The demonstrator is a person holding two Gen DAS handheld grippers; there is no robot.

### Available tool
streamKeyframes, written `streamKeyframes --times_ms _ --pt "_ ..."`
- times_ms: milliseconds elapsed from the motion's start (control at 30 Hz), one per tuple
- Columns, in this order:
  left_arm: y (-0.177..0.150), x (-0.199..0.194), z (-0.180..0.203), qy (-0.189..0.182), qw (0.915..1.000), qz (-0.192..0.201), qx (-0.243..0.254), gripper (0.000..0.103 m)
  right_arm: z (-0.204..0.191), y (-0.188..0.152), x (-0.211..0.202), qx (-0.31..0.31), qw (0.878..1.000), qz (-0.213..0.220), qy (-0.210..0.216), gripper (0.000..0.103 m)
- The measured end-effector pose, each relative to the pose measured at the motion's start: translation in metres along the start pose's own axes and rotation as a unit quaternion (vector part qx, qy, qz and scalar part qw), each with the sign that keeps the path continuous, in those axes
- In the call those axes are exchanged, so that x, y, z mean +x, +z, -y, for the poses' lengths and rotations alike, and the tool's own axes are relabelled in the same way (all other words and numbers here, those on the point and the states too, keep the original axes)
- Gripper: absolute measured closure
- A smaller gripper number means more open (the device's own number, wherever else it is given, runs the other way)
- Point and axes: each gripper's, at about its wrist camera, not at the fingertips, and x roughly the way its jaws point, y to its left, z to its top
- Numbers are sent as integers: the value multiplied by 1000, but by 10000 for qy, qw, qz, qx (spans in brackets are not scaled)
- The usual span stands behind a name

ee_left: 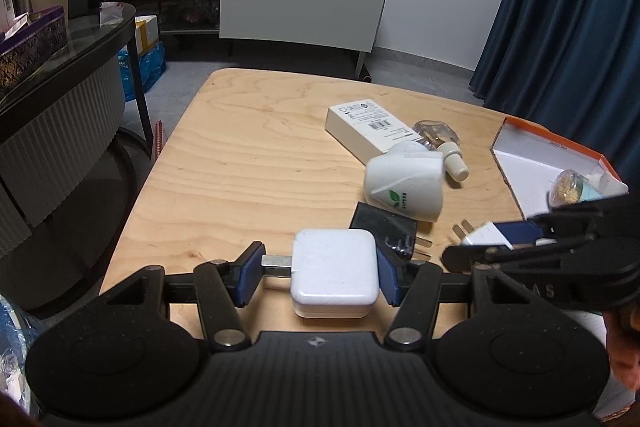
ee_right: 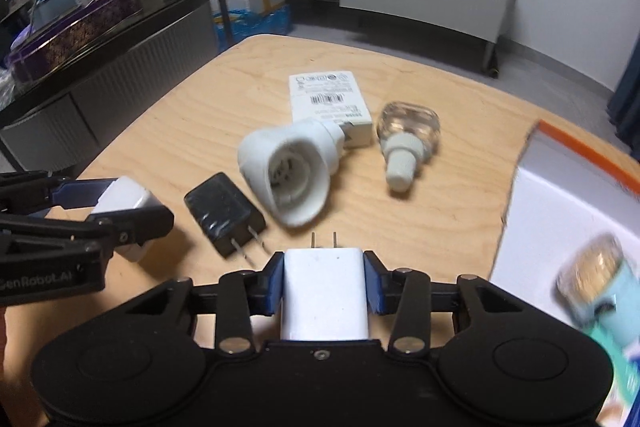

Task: Organize rigid objects
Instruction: 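Carry the white charger with the left gripper while the right gripper carries its charger toward the orange-rimmed box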

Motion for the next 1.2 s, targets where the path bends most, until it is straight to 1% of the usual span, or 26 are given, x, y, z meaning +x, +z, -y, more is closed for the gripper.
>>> streamKeyframes --times_ms 233,433,633,900,1200 --pt "-1 -15 8 -14 10000 89 13 45 -5 -9 -32 374 9990 261 -5 53" --pt "-2 -31 17 -32 9998 199 74 45 -16 -11 -60 457 9977 492 -18 53" --pt "-3 -47 20 25 9995 303 86 45 -25 -16 -84 485 9966 658 -99 53" --pt "-7 -63 27 105 9992 363 109 45 -33 -29 -106 625 9951 761 -122 53" --pt "-15 -77 36 54 9989 430 175 45 -36 -46 -124 725 9938 824 -166 53"
